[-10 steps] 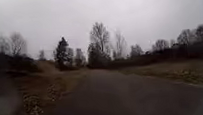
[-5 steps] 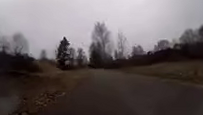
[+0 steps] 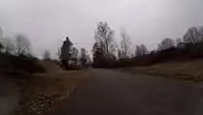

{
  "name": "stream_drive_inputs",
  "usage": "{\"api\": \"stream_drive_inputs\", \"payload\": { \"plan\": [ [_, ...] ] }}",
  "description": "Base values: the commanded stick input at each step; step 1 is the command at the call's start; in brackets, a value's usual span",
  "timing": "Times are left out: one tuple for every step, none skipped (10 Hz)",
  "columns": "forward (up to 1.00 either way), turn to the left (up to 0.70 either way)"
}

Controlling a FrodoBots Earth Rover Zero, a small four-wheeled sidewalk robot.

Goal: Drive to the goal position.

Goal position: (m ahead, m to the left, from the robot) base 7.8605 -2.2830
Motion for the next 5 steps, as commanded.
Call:
{"api": "stream_drive_inputs", "payload": {
  "plan": [
    [0.68, 0.0],
    [0.68, 0.0],
    [0.68, 0.0],
    [0.68, 0.0],
    [0.68, 0.0]
  ]
}}
